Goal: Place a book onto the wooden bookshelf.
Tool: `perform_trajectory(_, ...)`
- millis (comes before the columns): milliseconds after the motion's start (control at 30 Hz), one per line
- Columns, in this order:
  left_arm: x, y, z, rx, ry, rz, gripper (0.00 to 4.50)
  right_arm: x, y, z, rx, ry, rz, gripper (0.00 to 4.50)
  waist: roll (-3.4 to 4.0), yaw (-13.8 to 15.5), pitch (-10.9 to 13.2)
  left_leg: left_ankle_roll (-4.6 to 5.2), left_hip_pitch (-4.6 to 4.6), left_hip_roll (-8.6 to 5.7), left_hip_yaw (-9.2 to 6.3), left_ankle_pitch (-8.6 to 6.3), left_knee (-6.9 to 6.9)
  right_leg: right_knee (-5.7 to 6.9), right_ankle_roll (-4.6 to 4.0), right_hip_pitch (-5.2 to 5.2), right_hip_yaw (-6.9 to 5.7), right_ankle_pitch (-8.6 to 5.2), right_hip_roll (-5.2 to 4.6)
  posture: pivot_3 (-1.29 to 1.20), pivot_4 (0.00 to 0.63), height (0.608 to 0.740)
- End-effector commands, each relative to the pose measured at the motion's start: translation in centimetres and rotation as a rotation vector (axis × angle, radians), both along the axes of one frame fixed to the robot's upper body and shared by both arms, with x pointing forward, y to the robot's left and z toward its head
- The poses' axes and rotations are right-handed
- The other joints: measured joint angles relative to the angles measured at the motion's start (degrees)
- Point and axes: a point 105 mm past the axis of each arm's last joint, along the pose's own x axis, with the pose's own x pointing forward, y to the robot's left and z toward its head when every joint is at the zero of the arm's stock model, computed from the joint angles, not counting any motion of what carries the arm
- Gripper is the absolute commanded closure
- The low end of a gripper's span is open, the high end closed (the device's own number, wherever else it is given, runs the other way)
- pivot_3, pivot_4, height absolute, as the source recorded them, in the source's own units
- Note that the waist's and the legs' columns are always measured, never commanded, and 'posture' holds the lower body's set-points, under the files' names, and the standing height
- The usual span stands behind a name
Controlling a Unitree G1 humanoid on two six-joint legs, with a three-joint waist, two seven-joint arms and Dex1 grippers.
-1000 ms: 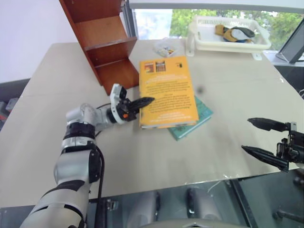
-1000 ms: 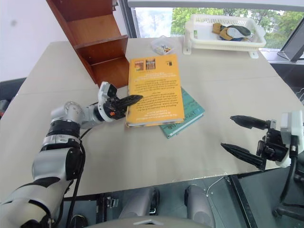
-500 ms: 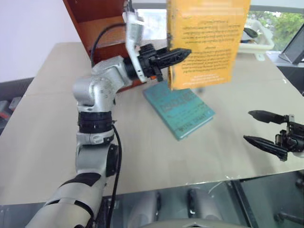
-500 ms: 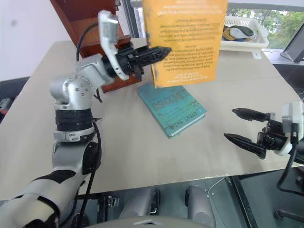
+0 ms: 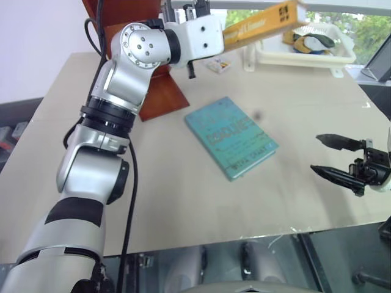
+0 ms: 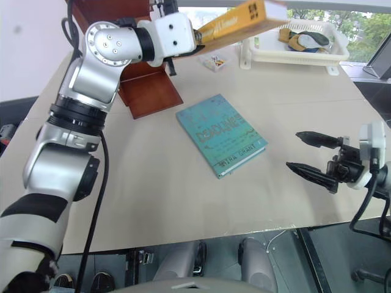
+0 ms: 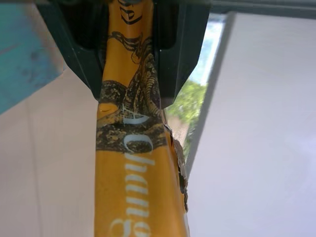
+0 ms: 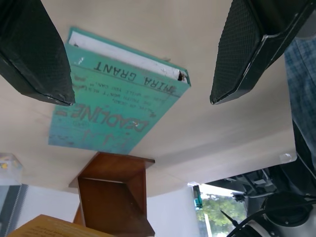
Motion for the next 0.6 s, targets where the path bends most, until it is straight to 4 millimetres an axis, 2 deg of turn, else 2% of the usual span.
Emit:
perform_trajectory(33, 0.2, 1.1, 2.3, 0.077, -0.124, 0.050, 4.02, 0.2, 0.0, 0.7, -0.002, -0.046, 0.014, 0.00, 0.01, 0.0, 0.0, 0.01, 0.00, 0.00, 0.00, 0.00, 0.01, 0.02, 0.00, 0.00, 0.00, 0.00, 0.00, 0.00, 0.150, 0.740)
perform_trajectory(233, 0.6, 2.3, 4.5, 0.108, -0.191, 0.134, 4.02, 0.8, -0.1, 1.0, 0.010, -0.061, 0.017, 0.00, -0.16, 0.0, 0.1, 0.02, -0.04, 0.00, -0.10, -0.01, 0.09, 0.09, 0.01, 0.01, -0.13, 0.00, 0.01, 0.00, 0.150, 0.740)
perform_trajectory(333, 0.8, 3.3, 5.5, 0.126, -0.211, 0.189, 4.02, 1.5, -0.6, 1.9, 0.056, -0.099, -0.001, 0.00, -0.20, -0.3, 0.3, 0.00, -0.04, -0.02, -0.07, 0.00, 0.09, 0.11, 0.01, 0.00, -0.10, 0.00, 0.01, 0.00, 0.150, 0.740)
perform_trajectory(433, 0.8, 4.2, 6.9, 0.137, -0.249, 0.238, 4.02, 2.3, -1.5, 3.8, 0.141, -0.155, -0.022, 0.00, -0.22, -0.9, 0.4, 0.01, -0.02, -0.02, -0.04, 0.00, 0.11, 0.17, 0.01, -0.03, -0.08, 0.01, 0.03, 0.00, 0.150, 0.740)
perform_trajectory(600, 1.0, 3.9, 8.5, 0.126, -0.295, 0.257, 4.02, 3.0, -1.7, 4.7, 0.179, -0.180, -0.021, 0.00, -0.29, -1.9, 0.6, 0.00, -0.09, 0.02, -0.03, 0.01, 0.06, 0.21, 0.01, -0.18, -0.07, 0.01, 0.09, 0.00, 0.150, 0.740)
